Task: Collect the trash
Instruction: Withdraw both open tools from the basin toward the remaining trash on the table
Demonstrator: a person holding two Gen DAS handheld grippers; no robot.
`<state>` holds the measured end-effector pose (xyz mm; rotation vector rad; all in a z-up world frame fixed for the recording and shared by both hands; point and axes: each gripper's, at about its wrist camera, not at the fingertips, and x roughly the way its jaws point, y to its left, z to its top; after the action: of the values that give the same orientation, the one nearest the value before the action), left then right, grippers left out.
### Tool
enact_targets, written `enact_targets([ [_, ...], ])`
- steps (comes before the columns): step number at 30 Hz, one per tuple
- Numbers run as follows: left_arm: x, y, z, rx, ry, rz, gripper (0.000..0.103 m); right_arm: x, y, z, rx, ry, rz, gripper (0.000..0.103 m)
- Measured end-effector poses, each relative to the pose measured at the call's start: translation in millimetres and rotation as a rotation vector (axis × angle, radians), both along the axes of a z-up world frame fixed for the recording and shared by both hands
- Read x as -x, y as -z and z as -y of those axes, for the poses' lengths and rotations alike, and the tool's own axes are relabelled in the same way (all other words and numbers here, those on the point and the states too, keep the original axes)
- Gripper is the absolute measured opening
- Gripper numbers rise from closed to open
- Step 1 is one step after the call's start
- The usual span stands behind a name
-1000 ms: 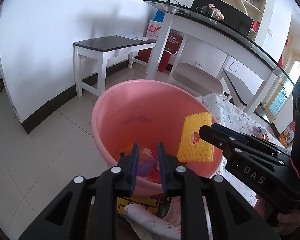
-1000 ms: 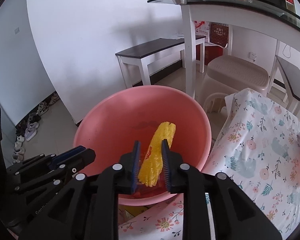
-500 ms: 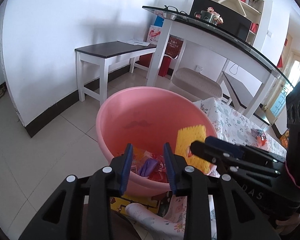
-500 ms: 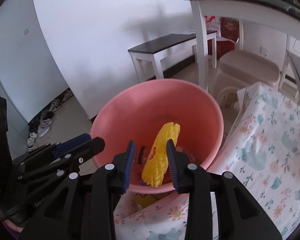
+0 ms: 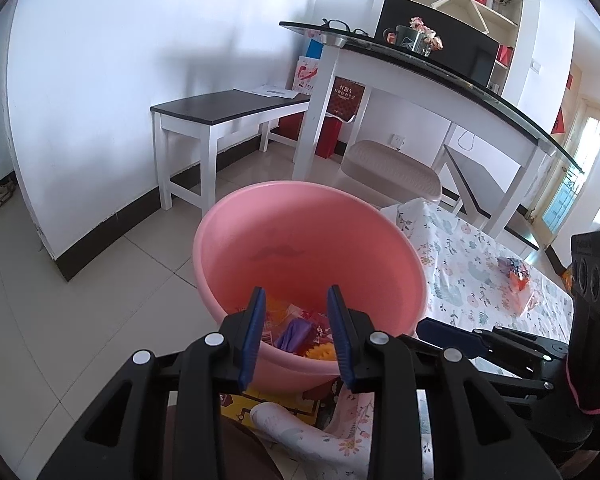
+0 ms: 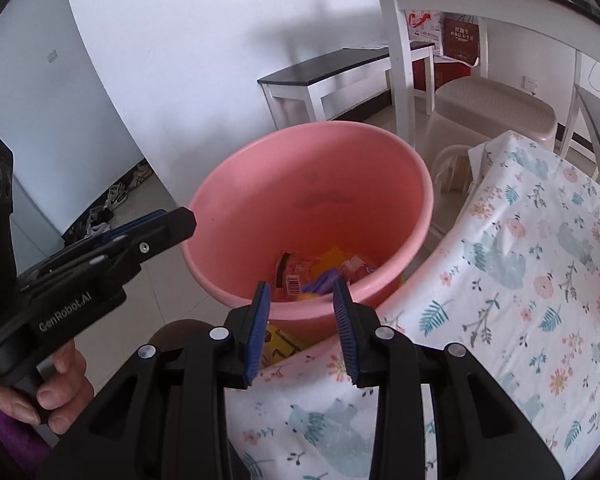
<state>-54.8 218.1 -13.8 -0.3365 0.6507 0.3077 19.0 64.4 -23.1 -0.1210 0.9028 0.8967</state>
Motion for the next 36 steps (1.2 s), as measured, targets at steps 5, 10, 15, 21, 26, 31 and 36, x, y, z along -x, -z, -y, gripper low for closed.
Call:
enact_targets([
  [5, 1.5, -5.9, 7.8, -0.021, 0.017, 0.000, 0.032, 4.9, -3.5, 13.9, -0.010, 0.024, 0.009, 0.033],
  [10, -0.6, -10.2, 18.5, -0.034, 0.039, 0.001, 0.038, 4.5, -5.1, 31.9, -0.011, 0.069, 0.021, 0.033],
  [15, -8.4, -8.0, 37.2, -0.030, 0.080, -0.014, 0.039, 3.7, -4.1, 59.7, 0.006, 0.139, 0.051, 0.033],
  [21, -20.0, -5.2, 64.3, -0.048, 0.132, -0.030, 0.039, -6.1, 1.2, 108.8, 0.021, 0.272, 0.054, 0.033],
  [26, -32.7, -0.9, 87.0, -0.057, 0.177, -0.049, 0.042, -16.0, 5.7, 157.5, 0.020, 0.409, 0.053, 0.033],
  [31, -45.5, 5.1, 109.0, -0.061, 0.223, -0.065, 0.043, -27.4, 9.4, 204.3, 0.005, 0.532, 0.040, 0.033],
  [36, -60.3, 13.3, 130.3, -0.066, 0.276, -0.088, 0.043, -44.2, 11.8, 238.2, -0.023, 0.639, 0.037, 0.033],
])
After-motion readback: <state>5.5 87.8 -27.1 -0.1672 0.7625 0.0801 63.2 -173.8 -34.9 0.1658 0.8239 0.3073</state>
